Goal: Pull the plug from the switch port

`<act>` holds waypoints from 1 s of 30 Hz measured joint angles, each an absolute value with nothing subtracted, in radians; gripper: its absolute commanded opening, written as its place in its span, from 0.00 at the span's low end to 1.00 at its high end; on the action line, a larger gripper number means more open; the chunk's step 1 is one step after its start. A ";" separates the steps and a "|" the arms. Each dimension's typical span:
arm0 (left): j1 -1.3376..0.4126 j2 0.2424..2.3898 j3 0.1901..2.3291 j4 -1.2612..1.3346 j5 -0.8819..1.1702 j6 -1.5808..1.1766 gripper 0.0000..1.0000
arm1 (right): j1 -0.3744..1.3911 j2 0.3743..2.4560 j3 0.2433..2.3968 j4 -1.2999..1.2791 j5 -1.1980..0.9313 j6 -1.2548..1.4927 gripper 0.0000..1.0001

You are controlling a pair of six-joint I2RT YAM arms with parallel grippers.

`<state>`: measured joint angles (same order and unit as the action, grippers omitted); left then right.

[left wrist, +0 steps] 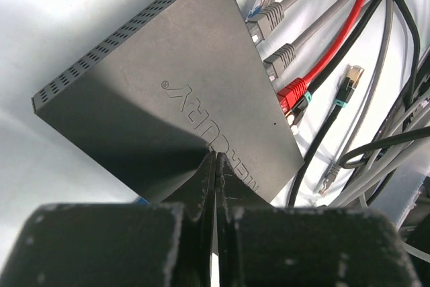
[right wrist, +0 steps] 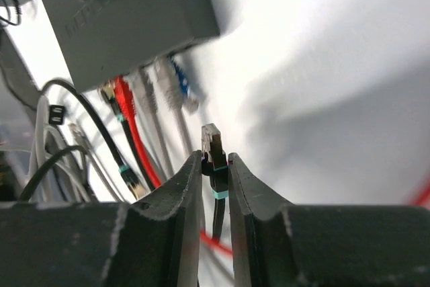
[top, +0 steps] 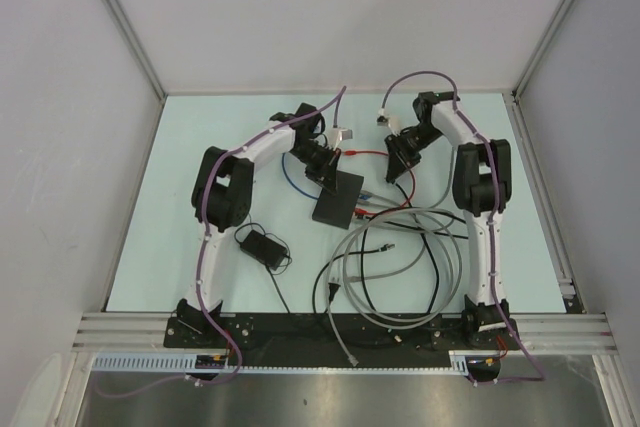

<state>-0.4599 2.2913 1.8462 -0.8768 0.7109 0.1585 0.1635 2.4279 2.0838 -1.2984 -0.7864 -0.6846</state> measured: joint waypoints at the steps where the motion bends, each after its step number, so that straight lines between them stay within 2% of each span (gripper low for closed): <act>1: -0.460 2.292 1.848 -0.878 0.711 0.159 0.00 | 0.160 2.394 2.065 -1.285 -0.767 -0.685 0.09; 7: -0.463 2.297 1.855 -0.878 0.712 0.159 0.00 | 0.127 2.261 1.983 -1.213 -0.667 -0.665 0.08; 18: -0.463 2.297 1.855 -0.879 0.711 0.159 0.00 | 0.024 2.284 1.950 -1.078 -0.520 -0.484 0.15; 20: -0.463 2.297 1.855 -0.879 0.711 0.159 0.00 | 0.025 2.300 1.959 -1.063 -0.492 -0.451 0.20; 24: -0.463 2.296 1.855 -0.878 0.710 0.166 0.00 | 0.037 2.331 1.971 -1.040 -0.443 -0.411 0.24; 27: -0.465 2.294 1.854 -0.878 0.707 0.175 0.00 | 0.050 2.344 1.971 -1.023 -0.400 -0.392 0.31; 30: -0.467 2.291 1.858 -0.881 0.699 0.194 0.00 | 0.052 2.348 1.984 -1.007 -0.376 -0.380 0.48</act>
<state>-0.4675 2.2906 1.8576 -0.8814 0.6991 0.1940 0.0525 2.3478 1.9842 -1.0065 -0.3759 -0.3801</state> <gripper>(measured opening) 0.005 0.332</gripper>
